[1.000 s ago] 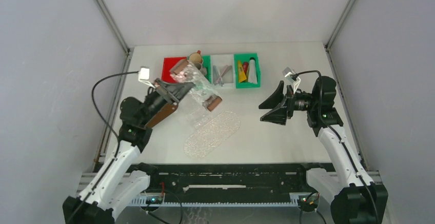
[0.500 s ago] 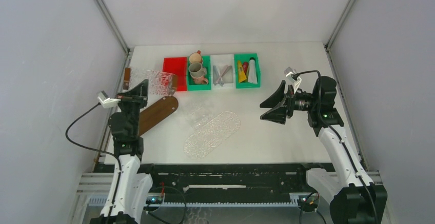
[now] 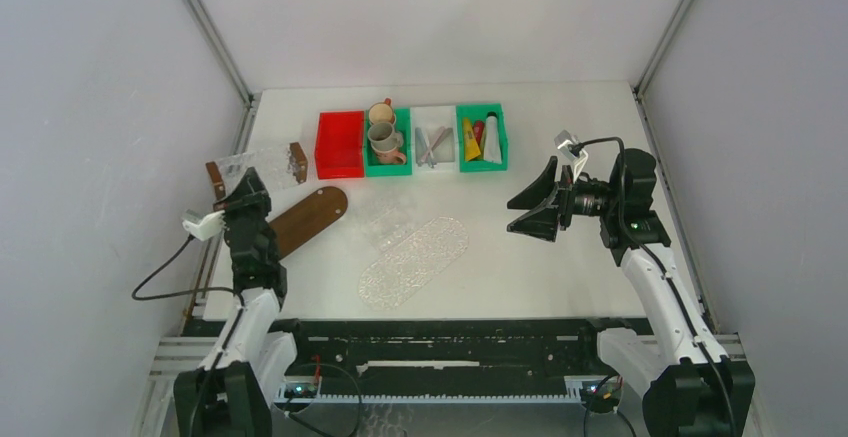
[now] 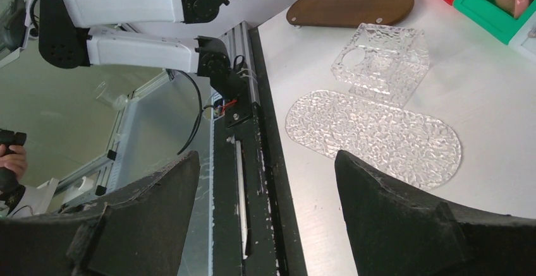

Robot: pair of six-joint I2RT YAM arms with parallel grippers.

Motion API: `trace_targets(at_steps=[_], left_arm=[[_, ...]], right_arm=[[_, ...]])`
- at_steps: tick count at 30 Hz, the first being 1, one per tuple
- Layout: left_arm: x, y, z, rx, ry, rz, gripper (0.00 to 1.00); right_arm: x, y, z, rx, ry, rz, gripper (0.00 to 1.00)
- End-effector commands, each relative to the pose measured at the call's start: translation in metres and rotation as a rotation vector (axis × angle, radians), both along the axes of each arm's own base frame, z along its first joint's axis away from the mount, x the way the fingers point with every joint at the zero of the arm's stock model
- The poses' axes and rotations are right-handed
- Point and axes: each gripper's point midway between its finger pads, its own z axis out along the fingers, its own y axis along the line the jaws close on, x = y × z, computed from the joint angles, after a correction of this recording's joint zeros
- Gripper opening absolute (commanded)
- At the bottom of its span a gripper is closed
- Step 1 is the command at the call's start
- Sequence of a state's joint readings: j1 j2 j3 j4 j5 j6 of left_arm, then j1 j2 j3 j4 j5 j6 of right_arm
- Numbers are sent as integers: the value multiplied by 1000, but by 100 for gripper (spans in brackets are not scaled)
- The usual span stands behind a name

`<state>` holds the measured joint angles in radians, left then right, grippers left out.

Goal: Prepare toiletry sets of a toothbrush and toothpaste on the tray
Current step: Place the toothpaste holder at the center of the board.

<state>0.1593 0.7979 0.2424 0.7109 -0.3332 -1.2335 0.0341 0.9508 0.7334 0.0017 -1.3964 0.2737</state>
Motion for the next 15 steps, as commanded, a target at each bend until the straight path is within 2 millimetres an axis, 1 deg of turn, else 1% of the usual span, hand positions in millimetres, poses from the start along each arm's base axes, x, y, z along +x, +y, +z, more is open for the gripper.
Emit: trace_targets(at_steps=[1,2,4,7,13,15], left_arm=[[-7,32,23,-56,-163,153,0],[-2,35,15,-73,-148,161,0],[4,40,7,-88,-143,175,0],[13,47,1,-105,-159,186,0],[32,59,-20,-116,-169,200,0],[38,61,-30,-135,-153,199,0]], right_arm=[[3,-1,16,-2,-90,0,86],[3,-1,17,-2,-91,-1,87],[3,-1,16,-3,-89,-2,87],[4,-1,15,-4,-89,-4,87],[5,-2,14,-4,-88,-7,87],[5,-3,14,-4,-86,-9,86]])
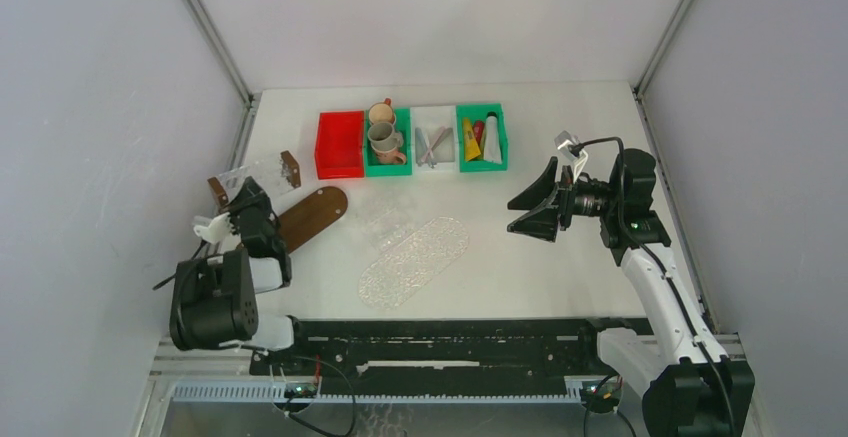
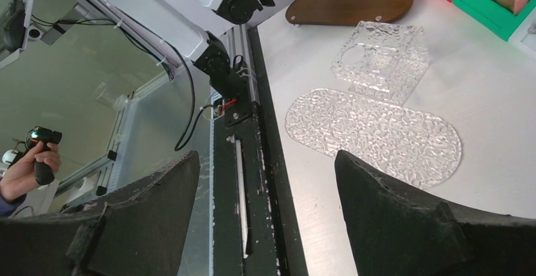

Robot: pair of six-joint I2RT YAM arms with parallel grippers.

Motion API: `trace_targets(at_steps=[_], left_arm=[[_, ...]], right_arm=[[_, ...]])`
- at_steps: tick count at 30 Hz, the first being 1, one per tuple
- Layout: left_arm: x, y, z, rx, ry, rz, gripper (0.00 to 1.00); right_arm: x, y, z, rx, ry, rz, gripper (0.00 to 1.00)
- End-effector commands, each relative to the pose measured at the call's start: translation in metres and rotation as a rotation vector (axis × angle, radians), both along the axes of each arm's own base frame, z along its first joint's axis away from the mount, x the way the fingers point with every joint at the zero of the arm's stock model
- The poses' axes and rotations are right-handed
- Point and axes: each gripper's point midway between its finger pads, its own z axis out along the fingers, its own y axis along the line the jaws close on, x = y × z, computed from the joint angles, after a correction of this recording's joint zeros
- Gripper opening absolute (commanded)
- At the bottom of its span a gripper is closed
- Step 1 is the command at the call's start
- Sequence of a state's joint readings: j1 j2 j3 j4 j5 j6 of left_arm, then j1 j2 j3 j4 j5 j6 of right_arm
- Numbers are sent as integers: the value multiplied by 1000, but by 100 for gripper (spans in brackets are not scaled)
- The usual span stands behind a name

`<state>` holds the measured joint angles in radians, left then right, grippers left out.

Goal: Prepare toiletry sets of a toothbrush and toothpaste on the tray
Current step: Place the toothpaste holder at the center of the board.

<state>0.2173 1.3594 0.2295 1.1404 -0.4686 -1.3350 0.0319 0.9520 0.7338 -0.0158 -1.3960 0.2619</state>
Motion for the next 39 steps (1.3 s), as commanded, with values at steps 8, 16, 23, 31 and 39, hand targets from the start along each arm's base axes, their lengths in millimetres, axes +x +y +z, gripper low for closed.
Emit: trace_targets(at_steps=[8,16,23,31,39], left_arm=[[17,19,21,-13,-158,48,2],[32,21,5,-50,-134,18,3],[31,22,-6,-80,-120,18,8],[30,22,-23,-123,-96,9,12],[27,21,-30,-144,-80,2,24]], right_arm=[[7,-2,14,-3,-86,-5,87],[9,-2,12,-6,-88,-9,87],[9,-2,12,-6,-89,-12,86],[8,-3,13,-5,-93,-12,87],[8,-4,14,-5,-96,-13,87]])
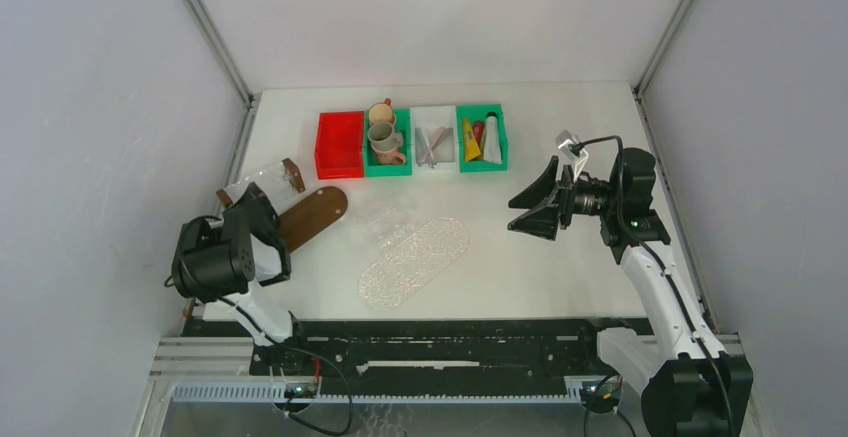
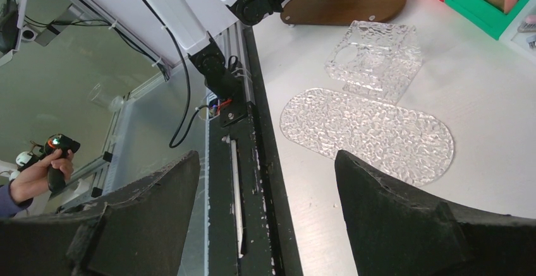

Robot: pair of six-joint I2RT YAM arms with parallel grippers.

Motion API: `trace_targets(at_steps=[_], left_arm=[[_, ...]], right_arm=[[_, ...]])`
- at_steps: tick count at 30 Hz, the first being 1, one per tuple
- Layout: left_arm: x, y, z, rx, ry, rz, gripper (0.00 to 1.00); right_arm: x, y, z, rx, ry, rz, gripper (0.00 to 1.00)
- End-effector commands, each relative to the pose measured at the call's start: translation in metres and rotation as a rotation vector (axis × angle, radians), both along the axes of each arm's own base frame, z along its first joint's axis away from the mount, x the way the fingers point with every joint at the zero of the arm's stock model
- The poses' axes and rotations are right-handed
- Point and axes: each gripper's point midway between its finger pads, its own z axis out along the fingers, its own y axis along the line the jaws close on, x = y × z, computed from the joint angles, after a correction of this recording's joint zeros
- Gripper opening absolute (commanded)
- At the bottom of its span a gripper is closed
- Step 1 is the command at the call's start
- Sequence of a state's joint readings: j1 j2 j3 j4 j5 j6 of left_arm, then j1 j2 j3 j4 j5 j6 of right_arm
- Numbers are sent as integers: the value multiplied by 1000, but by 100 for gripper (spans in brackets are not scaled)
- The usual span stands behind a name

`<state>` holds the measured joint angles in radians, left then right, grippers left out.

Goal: Prepare toiletry sets of a toothbrush and toothpaste on the tray
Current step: Place the toothpaste holder at the center of the board.

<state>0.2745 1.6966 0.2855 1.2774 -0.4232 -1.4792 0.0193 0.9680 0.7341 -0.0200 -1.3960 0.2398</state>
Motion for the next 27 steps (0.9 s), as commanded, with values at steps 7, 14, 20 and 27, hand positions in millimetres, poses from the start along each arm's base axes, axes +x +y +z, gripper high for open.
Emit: trace_targets(at_steps=[7,14,20,27], left_arm=[[-3,-1,31,-10,-115,-14,42],[-15,-6,32,-35,-123,-24,51],[-29,-12,20,-66,-38,-30,62],[-41,-20,7,-119,123,-50,75]], right_arm=[[1,-1,20,0,-102,1,87],[-1,-1,22,1,-107,3,87],[-4,-1,23,3,-114,6,87],[-7,-1,26,5,-125,12,87]])
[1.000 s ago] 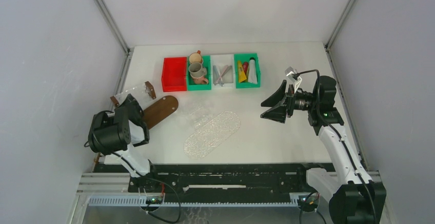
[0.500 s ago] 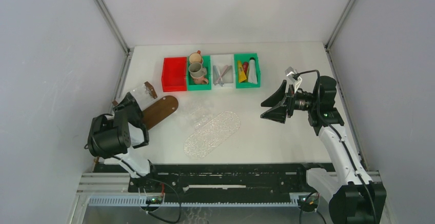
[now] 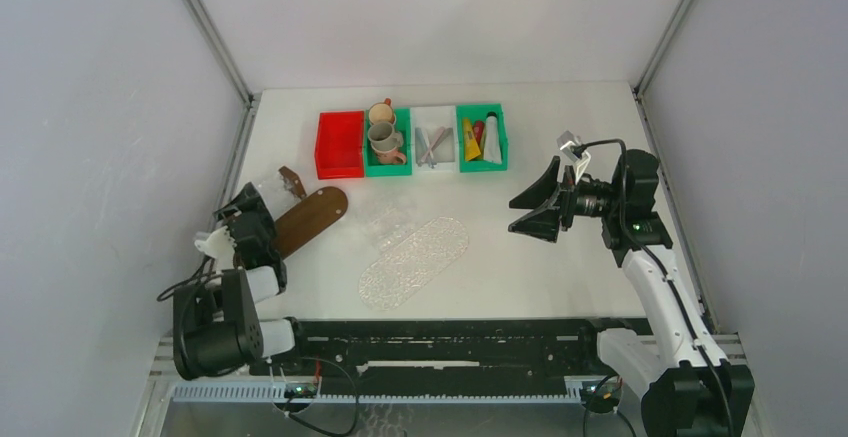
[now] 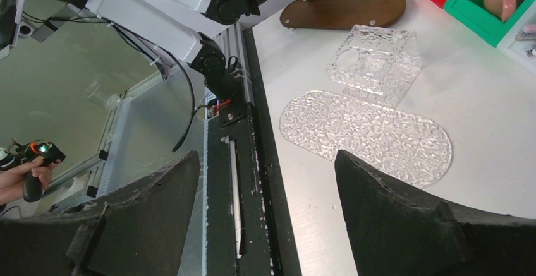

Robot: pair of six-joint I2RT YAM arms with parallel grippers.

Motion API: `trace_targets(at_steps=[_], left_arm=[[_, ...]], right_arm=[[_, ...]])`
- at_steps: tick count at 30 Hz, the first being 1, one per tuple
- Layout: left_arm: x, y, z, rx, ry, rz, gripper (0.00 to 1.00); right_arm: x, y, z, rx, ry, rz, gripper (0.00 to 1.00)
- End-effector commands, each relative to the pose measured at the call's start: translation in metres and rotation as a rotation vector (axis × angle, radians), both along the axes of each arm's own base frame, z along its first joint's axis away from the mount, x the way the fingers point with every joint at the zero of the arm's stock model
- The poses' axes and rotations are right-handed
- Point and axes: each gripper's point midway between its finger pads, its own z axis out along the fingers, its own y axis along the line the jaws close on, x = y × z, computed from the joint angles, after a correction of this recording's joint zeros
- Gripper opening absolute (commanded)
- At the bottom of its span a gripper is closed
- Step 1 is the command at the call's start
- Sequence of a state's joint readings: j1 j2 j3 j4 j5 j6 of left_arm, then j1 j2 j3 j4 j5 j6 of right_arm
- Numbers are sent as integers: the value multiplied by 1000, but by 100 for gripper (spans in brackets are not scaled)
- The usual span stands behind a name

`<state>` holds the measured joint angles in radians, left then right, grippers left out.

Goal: Prepare toiletry sets of a toothbrush and toothpaste on the tray
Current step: Place the toothpaste holder at the center of the board.

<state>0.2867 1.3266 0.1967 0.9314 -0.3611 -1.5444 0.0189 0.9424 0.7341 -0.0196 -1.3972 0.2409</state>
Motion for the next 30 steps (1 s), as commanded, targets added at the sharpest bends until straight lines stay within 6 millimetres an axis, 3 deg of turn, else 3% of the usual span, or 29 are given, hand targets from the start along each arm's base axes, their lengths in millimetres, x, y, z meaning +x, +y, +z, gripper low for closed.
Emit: trace_targets(at_steps=[1,4,8,18,26,30], left_arm=[[-10,-3,-11,-46,133,-11,79],[-19,-3,-22,-72,236,-9,85],[-23,-5,-20,-88,280,-33,85],[-15,-6,1,65,366,-159,83],[7,1,36,398,643,-380,83],[34,-9,55,657,712,-643,78]], right_arm=[[-3,-1,22,4,-102,12,87],[-5,-1,23,4,-108,12,86],[-6,0,25,5,-115,15,87],[-8,0,26,4,-127,18,87],[-7,1,24,2,-127,20,87],[-8,2,23,2,-125,25,87]])
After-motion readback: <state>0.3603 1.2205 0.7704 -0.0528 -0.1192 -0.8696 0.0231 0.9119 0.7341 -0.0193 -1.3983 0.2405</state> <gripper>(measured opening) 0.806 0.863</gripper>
